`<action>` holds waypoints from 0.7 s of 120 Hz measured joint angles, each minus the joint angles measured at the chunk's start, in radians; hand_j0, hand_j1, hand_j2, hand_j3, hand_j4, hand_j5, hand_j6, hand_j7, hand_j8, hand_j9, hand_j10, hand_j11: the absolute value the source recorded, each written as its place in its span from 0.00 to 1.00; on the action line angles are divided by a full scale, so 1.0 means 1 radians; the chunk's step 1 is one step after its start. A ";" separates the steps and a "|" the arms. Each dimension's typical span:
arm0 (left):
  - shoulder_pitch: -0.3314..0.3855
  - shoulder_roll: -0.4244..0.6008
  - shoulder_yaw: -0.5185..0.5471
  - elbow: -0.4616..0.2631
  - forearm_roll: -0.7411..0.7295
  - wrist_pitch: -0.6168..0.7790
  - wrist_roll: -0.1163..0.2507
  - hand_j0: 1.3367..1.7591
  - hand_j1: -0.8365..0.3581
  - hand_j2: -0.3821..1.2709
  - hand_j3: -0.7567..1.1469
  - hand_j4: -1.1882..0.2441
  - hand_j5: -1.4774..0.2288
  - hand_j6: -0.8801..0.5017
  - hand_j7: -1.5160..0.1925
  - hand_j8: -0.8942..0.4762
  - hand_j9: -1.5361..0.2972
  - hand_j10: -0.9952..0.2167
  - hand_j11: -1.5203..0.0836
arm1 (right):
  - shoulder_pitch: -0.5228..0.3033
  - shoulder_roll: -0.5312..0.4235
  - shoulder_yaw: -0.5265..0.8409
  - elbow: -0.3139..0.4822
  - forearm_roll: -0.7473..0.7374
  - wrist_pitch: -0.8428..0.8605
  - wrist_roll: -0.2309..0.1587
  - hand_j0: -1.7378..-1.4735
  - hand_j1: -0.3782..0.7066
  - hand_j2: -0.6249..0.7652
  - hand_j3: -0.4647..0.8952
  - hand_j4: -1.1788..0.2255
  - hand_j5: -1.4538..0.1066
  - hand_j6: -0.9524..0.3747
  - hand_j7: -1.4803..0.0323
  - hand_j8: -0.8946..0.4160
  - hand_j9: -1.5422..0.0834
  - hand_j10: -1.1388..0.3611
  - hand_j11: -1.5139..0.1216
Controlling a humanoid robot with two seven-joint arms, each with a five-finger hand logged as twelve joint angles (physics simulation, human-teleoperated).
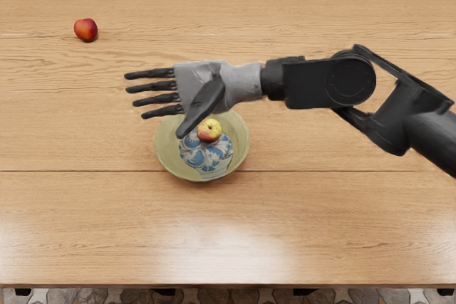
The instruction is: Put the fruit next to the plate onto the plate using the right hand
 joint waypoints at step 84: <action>-0.016 0.000 0.000 0.001 0.000 0.000 0.000 0.76 0.98 0.23 0.40 0.82 0.85 0.63 0.88 0.64 0.83 0.81 0.94 | -0.214 -0.732 -0.126 -0.021 0.376 0.118 0.000 0.30 0.03 0.45 0.34 0.84 0.93 0.72 0.98 0.69 0.95 0.76 0.93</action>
